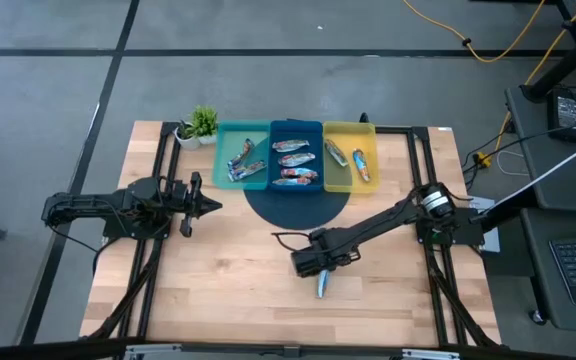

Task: Pick and place Granola Bars by type
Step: Put the yellow granola bar into the yellow bin

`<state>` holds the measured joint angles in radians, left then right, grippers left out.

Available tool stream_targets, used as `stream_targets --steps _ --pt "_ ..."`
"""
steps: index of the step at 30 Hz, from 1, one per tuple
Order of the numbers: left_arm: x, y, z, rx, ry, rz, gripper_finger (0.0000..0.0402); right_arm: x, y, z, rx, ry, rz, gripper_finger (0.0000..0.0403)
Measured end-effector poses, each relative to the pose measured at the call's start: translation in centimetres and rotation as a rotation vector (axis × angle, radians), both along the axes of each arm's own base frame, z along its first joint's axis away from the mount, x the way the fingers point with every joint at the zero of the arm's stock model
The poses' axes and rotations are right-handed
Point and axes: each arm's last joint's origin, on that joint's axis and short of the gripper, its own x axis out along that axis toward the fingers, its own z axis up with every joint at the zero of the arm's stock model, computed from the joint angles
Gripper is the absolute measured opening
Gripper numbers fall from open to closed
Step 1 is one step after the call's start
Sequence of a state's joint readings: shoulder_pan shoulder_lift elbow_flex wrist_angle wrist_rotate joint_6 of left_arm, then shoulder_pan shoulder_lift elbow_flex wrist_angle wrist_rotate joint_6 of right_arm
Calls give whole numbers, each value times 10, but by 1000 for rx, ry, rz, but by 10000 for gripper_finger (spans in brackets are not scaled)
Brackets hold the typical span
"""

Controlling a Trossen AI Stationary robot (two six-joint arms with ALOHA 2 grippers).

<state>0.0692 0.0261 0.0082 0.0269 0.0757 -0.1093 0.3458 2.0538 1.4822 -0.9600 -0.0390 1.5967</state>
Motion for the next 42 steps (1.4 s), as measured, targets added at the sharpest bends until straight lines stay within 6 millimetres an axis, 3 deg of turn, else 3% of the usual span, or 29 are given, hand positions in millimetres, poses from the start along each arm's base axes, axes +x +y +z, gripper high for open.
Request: stream_targets --steps 5,10,21,23,28,33,38,42 --pt "0 0 0 0 0 0 7 1 4 -17 22 56 11 288" --pt "0 0 0 0 0 0 4 3 6 -19 39 47 15 270" --pt "0 0 0 0 -1 0 6 -1 8 -15 114 71 158 103" --pt "0 0 0 0 -1 0 5 -3 7 -5 118 81 201 76" --pt "0 0 0 0 0 0 5 -14 -2 48 103 29 241 23" --pt "0 0 0 0 0 0 8 -29 -15 111 29 -135 185 22" --pt "0 0 0 0 -1 0 4 -46 -25 140 -14 -197 108 43" --pt "0 0 0 0 0 0 5 -55 -30 150 -18 -190 104 35"
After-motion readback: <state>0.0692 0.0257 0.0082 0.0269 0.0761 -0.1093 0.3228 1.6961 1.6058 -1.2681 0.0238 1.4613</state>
